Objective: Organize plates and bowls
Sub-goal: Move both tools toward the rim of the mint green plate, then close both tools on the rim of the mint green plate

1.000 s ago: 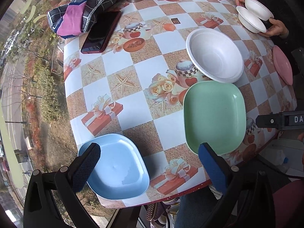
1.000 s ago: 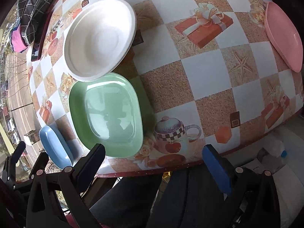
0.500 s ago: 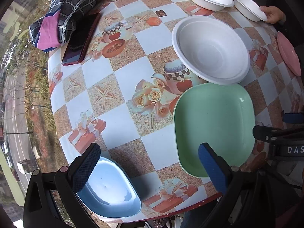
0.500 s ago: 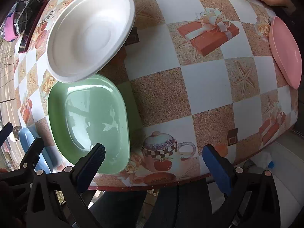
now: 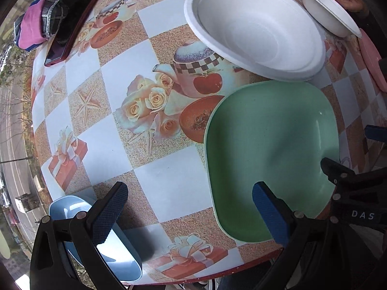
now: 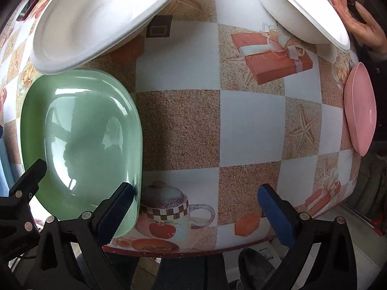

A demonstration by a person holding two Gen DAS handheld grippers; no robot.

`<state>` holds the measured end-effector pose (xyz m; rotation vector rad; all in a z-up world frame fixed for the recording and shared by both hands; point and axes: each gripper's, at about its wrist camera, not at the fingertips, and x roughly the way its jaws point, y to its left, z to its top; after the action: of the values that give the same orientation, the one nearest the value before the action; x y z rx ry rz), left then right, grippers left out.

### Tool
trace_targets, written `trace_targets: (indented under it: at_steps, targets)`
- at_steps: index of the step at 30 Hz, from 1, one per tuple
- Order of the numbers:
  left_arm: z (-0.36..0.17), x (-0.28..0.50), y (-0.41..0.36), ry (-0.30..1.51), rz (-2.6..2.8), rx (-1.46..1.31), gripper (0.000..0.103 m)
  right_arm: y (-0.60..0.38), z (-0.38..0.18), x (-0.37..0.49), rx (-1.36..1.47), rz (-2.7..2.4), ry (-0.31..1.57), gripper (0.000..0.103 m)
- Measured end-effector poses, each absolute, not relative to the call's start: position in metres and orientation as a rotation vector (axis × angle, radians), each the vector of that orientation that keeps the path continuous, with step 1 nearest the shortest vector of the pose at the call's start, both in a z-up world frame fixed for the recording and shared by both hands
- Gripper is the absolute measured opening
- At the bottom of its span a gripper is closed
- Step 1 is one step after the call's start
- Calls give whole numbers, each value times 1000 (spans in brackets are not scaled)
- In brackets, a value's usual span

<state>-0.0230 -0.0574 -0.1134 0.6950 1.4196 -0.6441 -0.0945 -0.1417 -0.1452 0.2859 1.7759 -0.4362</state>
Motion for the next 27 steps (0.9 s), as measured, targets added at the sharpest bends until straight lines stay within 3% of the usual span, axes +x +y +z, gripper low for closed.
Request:
trace_targets:
  at_steps: [3,11,27]
  targets:
    - [-114,-39,-61,1415,-664,676,103,-152,-143,-97,217,-430,1764,103]
    - [-114,-49,-63,1472,-576,597,103,-169,-154,-88,460,-325,1702,103]
    - [-161,-15,-39,1534,-424,450,103,-106,-183,-59,307,-239,1691,103]
